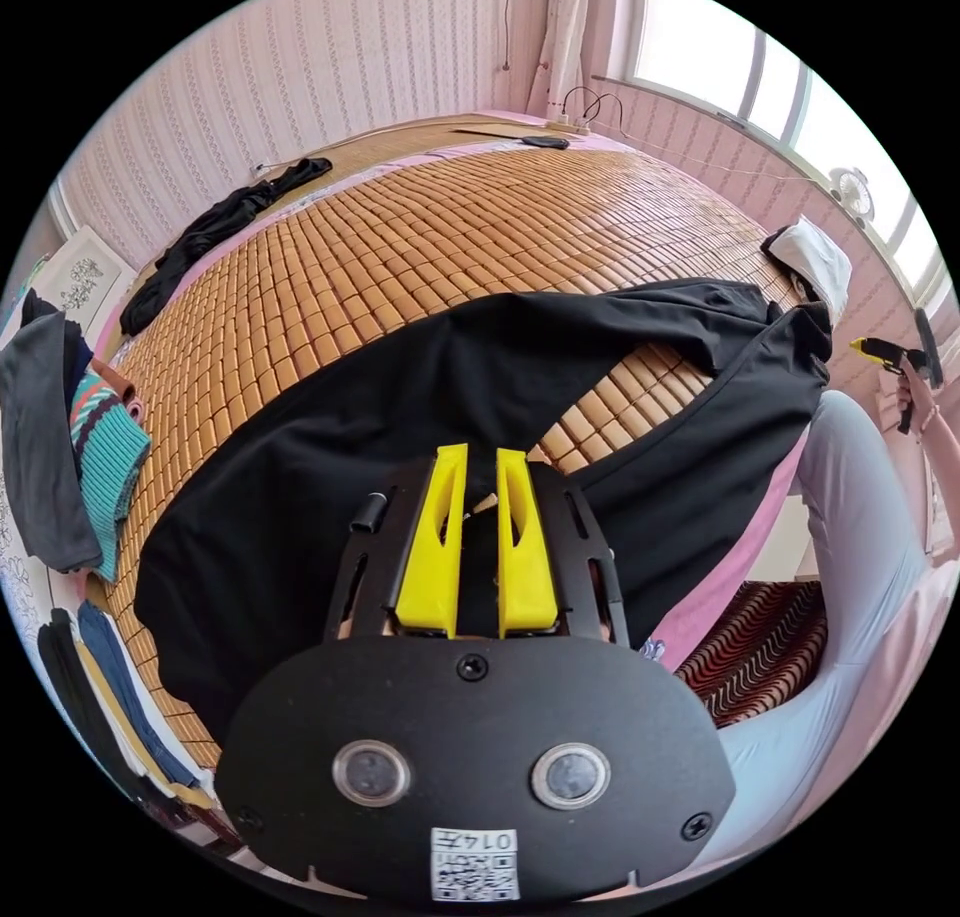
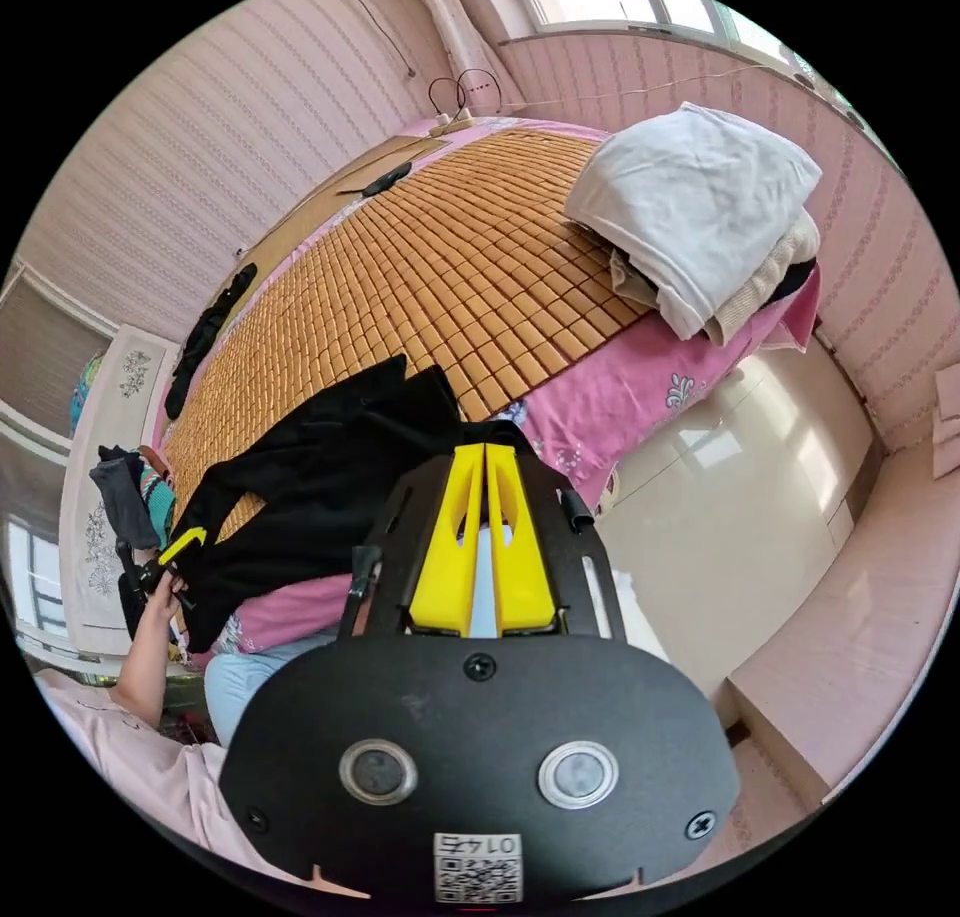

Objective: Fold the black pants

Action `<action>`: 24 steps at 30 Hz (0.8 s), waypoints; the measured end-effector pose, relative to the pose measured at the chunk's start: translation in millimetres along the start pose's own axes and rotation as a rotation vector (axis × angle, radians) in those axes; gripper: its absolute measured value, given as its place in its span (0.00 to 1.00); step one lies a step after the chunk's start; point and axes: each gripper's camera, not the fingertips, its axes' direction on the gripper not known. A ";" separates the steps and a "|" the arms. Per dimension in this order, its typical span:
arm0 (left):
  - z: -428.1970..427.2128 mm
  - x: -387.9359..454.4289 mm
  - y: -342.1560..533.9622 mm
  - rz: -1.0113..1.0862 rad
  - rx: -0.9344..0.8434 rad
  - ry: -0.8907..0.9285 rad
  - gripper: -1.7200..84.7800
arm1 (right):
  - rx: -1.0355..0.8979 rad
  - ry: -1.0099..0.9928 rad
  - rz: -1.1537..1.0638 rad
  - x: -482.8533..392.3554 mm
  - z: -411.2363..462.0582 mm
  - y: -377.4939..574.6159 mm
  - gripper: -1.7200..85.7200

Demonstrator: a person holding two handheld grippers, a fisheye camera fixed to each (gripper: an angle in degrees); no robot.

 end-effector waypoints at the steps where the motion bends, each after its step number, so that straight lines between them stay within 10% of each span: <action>1: -2.4 -6.6 0.5 -0.016 -0.011 -0.021 0.09 | 0.001 -0.021 -0.055 -17.2 8.8 -14.1 0.04; 10: 3.3 -51.6 22.0 -0.140 -0.108 -0.093 0.10 | -0.227 0.071 -0.280 -103.2 132.7 -95.7 0.11; 24: -20.5 -72.9 42.1 -0.132 -0.060 -0.084 0.10 | -0.035 0.058 -0.442 -181.9 108.1 -209.5 0.01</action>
